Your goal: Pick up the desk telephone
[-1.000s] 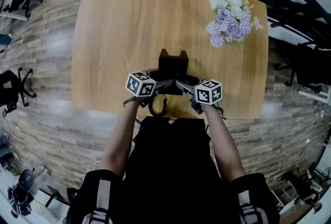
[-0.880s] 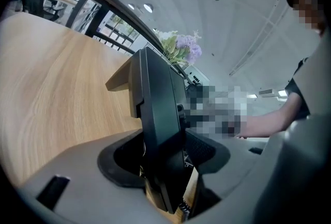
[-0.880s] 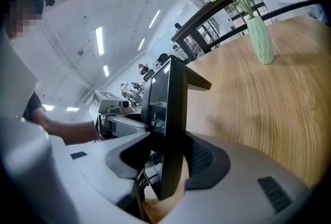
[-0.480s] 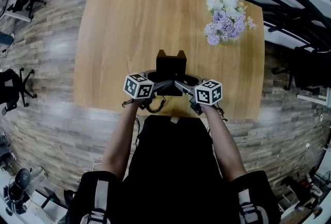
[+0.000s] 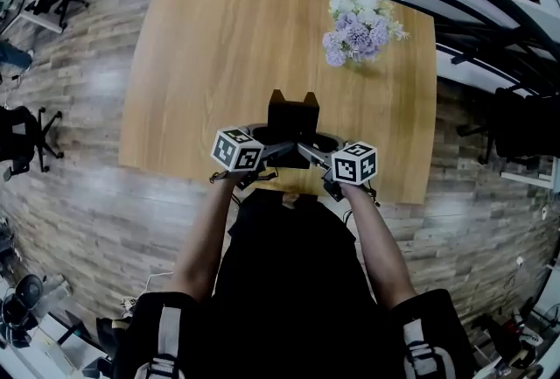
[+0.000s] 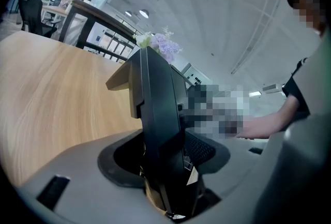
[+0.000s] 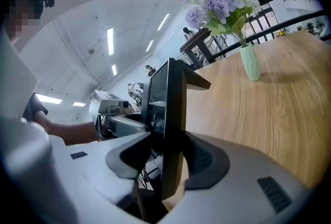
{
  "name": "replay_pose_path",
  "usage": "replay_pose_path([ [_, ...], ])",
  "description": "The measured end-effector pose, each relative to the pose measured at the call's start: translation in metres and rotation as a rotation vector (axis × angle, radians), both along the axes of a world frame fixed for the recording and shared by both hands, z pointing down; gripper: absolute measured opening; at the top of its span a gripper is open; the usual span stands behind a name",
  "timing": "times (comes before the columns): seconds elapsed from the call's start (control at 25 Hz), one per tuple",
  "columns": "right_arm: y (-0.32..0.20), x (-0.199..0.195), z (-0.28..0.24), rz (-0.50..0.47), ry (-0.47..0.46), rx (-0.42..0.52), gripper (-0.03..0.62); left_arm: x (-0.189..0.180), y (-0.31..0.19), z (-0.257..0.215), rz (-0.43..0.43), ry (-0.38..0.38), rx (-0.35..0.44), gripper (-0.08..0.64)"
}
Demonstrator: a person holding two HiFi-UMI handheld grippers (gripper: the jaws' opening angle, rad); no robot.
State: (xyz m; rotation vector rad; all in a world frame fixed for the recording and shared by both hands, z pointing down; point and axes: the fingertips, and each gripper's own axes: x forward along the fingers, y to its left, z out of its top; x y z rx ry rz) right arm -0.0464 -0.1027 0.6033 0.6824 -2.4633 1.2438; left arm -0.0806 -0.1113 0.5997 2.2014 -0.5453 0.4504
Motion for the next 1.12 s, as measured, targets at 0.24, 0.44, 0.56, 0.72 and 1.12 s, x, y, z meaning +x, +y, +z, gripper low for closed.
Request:
replay_pose_path([
  [0.24, 0.012, 0.017, -0.015, -0.030, -0.016, 0.030, 0.205, 0.016, 0.014, -0.014, -0.059, 0.007, 0.003, 0.258],
  [0.44, 0.029, 0.040, -0.025, -0.026, -0.037, 0.047, 0.206, 0.039, 0.031, -0.024, -0.053, -0.017, 0.029, 0.258],
  [0.56, 0.037, 0.052, -0.028, -0.027, -0.041, 0.053, 0.206, 0.051, 0.039, -0.028, -0.050, -0.026, 0.037, 0.259],
  [0.72, 0.047, 0.070, -0.032, -0.020, -0.050, 0.060, 0.206, 0.069, 0.048, -0.032, -0.046, -0.037, 0.045, 0.258],
  [1.12, 0.074, 0.102, -0.036, -0.024, -0.061, 0.085, 0.206, 0.102, 0.076, -0.037, -0.049, -0.052, 0.070, 0.258],
])
